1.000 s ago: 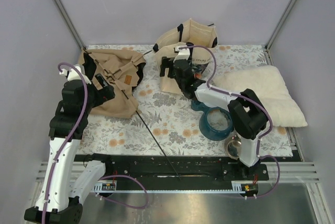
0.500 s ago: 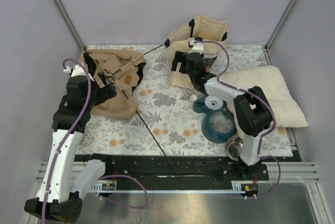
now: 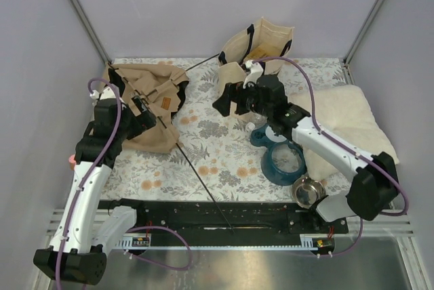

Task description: Set up the pet tent

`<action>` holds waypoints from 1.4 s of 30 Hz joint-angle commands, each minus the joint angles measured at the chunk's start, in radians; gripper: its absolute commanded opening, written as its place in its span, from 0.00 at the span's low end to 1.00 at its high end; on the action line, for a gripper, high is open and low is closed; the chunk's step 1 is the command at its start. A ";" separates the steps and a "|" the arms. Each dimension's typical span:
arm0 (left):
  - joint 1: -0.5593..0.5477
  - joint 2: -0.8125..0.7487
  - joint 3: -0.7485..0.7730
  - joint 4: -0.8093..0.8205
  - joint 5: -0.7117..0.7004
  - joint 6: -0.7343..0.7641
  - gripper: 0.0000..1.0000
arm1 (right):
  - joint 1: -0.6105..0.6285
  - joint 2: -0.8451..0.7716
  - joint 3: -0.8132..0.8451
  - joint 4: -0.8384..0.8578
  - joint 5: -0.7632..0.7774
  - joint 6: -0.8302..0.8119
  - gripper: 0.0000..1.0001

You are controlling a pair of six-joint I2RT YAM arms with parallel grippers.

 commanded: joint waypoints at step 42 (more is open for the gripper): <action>-0.208 -0.090 -0.438 0.168 0.437 -0.266 0.96 | 0.634 -0.025 -0.428 0.012 0.040 0.065 0.20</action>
